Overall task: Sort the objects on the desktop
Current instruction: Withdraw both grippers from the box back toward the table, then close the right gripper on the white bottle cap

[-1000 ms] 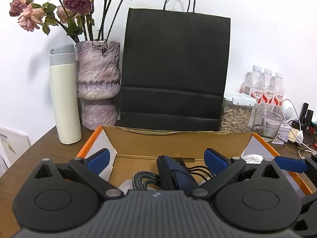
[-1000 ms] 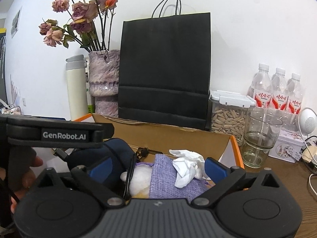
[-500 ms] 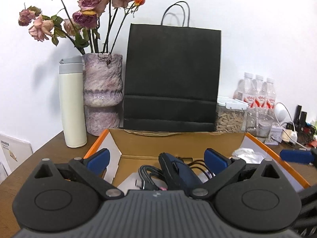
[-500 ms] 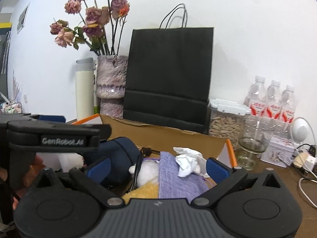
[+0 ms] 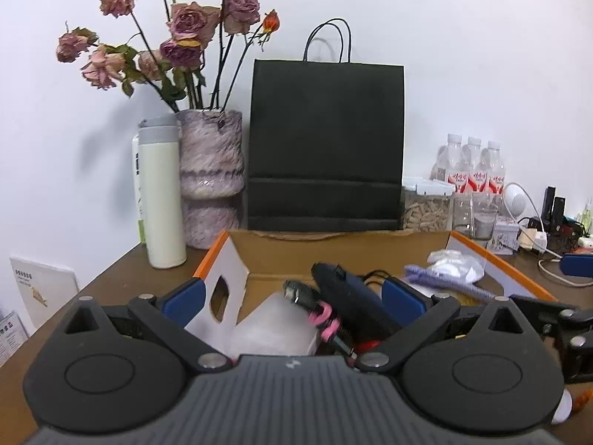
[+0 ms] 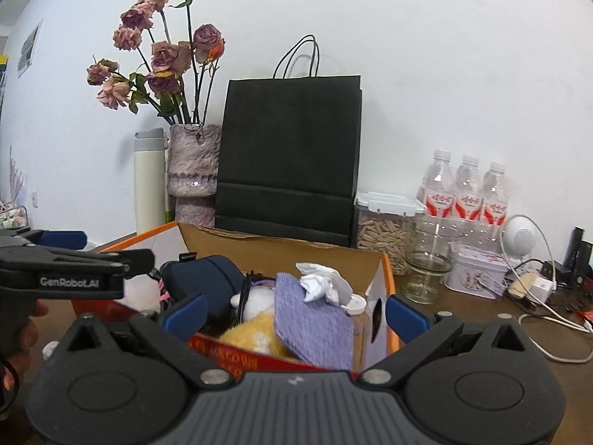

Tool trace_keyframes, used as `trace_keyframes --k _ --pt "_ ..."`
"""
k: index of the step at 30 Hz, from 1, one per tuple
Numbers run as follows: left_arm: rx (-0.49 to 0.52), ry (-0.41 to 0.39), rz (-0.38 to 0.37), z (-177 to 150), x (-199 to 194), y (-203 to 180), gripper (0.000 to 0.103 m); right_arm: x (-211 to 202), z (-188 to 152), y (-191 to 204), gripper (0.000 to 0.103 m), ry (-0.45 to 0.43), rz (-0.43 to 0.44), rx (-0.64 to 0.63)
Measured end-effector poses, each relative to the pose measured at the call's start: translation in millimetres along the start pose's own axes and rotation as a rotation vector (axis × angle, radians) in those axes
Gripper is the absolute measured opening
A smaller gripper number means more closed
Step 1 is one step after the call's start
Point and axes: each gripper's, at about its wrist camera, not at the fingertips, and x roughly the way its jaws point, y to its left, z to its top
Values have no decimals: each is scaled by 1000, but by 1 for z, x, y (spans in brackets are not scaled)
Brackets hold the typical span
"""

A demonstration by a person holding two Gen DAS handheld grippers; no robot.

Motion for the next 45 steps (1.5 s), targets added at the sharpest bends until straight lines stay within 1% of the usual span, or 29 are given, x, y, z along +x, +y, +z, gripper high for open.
trace_keyframes --k 8,19,25,28,32,36,39,40,45 --pt "24 39 38 -13 -21 8 103 -29 -18 -1 103 16 -23 -6" --pt "-24 76 37 -25 -49 29 103 -52 -37 -5 103 60 -16 18" --pt "-35 97 43 -32 -60 41 103 -52 -44 -6 103 122 -12 29" --pt "-44 138 42 -36 -62 49 103 -50 -47 -9 103 161 -7 43" --pt "-52 196 5 -43 -61 55 103 -47 -51 -13 103 208 -9 67" --pt "-31 231 -7 -47 -60 54 103 -41 -54 -14 103 249 -18 71" --pt "-20 251 -14 -50 -59 53 103 -39 -55 -12 99 265 -5 59" --pt "-19 253 -15 -50 -58 53 103 -39 -56 -12 96 270 2 57" --pt "-20 265 -12 -49 -57 52 103 -33 -59 -13 74 308 26 67"
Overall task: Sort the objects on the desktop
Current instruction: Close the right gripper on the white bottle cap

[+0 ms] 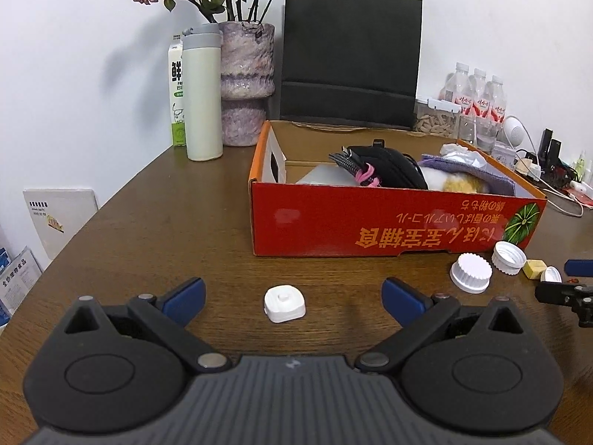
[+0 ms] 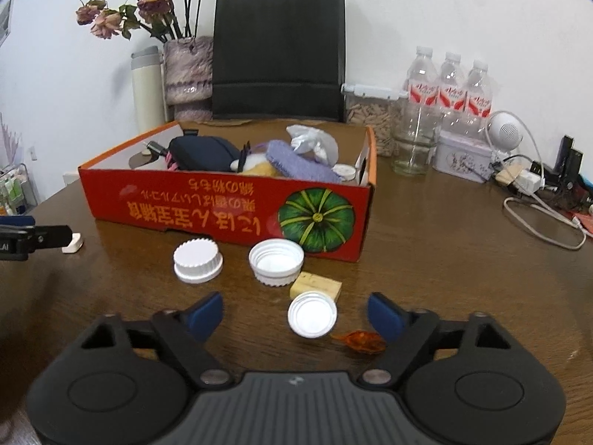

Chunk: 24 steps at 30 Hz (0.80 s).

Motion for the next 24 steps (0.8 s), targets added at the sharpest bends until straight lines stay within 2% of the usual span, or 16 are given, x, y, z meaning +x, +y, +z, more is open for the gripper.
trace_keyframes --k 5,8,17,24 --pt "3 9 2 -1 2 0 103 5 -2 -2 42 31 6 16" --pt "2 14 4 -1 3 0 103 4 -3 -1 27 27 5 10" --pt "3 28 17 -2 6 0 103 -1 -1 0 27 2 7 7" --pt "-3 53 74 -4 14 3 103 -2 -2 2 27 -5 16 3"
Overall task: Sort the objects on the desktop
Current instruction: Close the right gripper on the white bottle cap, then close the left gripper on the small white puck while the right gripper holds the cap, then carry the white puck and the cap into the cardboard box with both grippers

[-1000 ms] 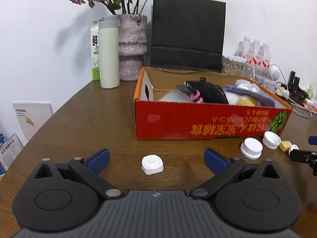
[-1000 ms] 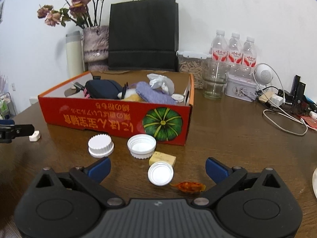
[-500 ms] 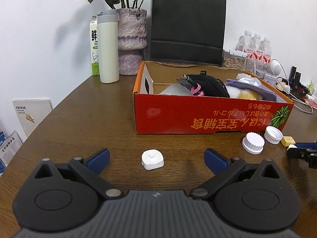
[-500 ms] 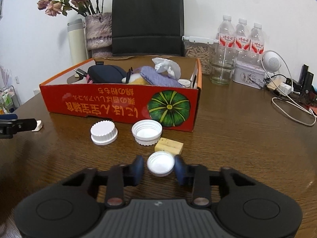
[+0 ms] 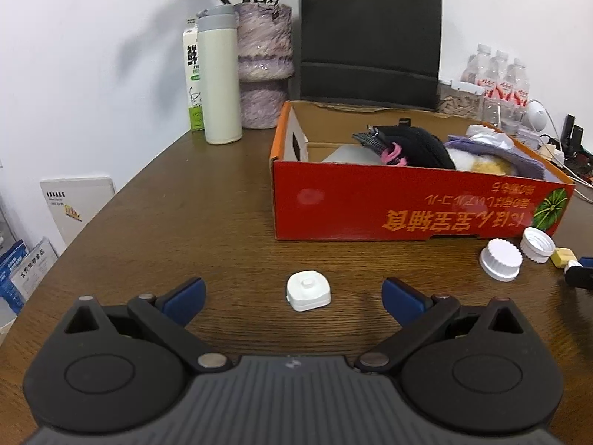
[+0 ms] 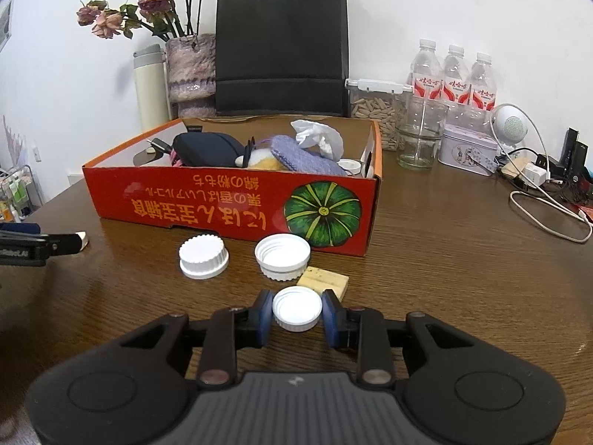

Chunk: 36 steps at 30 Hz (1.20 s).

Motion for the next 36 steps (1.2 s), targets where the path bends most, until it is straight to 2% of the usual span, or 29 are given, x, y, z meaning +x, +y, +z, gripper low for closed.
trace_keyframes --k 6,11,14,17,19,20,22,36 --pt "-5 20 18 3 8 3 102 0 0 2 28 2 5 -7" --pt "3 62 13 3 16 2 82 -2 0 3 28 -6 10 -8" --pt "1 55 11 3 16 2 74 -3 0 4 28 -9 15 -10" --pt "-2 47 2 3 15 1 61 -4 0 5 28 -13 19 -14" --pt "-3 40 -2 3 15 1 49 -5 0 6 28 -15 21 -16" --pt "-4 38 -4 3 14 1 46 -5 0 6 28 -17 22 -17" --pt "-7 34 -11 3 13 0 29 -6 0 7 28 -20 24 -19" --pt "-5 8 -42 3 6 -3 27 -9 1 7 28 -40 20 -15"
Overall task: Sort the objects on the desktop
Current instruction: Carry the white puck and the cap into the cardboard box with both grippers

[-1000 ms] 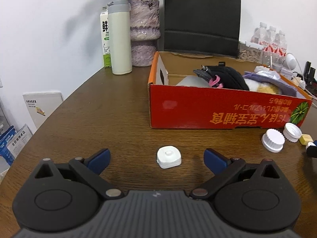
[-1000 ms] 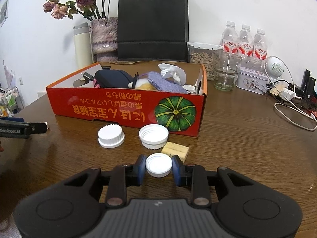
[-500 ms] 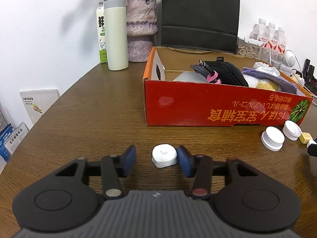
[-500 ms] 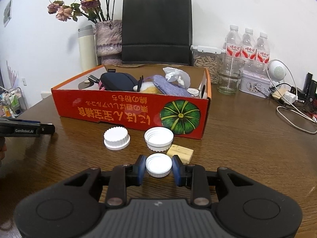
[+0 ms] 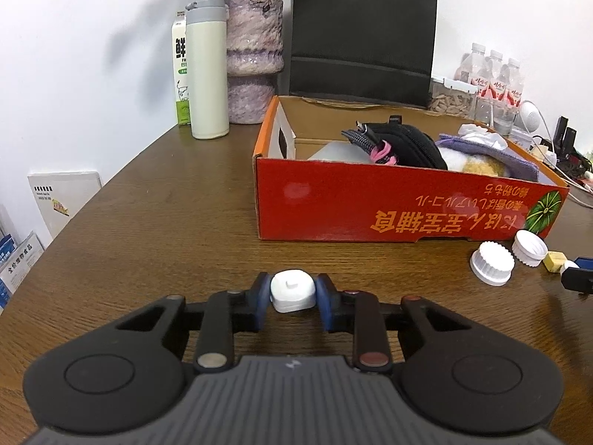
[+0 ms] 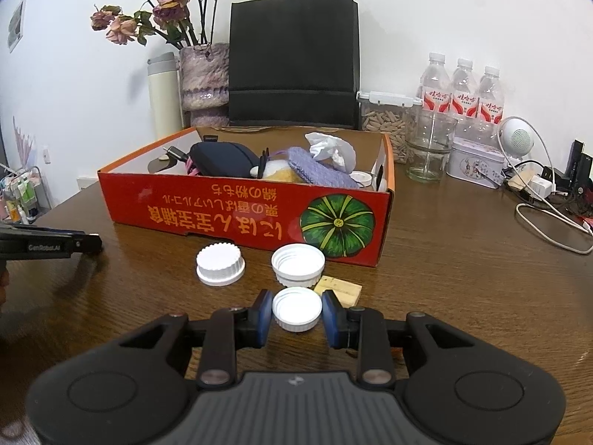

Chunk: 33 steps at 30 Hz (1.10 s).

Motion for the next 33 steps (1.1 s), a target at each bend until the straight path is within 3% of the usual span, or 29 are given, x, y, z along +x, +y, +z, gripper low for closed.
trace_keyframes --k 11,18,25,33 --pt "-4 -147 -40 17 -33 -13 27 -26 12 15 28 -125 36 -12" --pt "9 -233 -86 49 -45 -29 28 -35 39 28 28 -221 73 -25" --pt "14 -329 -101 80 -41 -47 28 -21 75 45 28 -292 97 -56" --pt "-17 -333 -94 104 -11 -45 28 17 107 49 28 -321 111 -26"
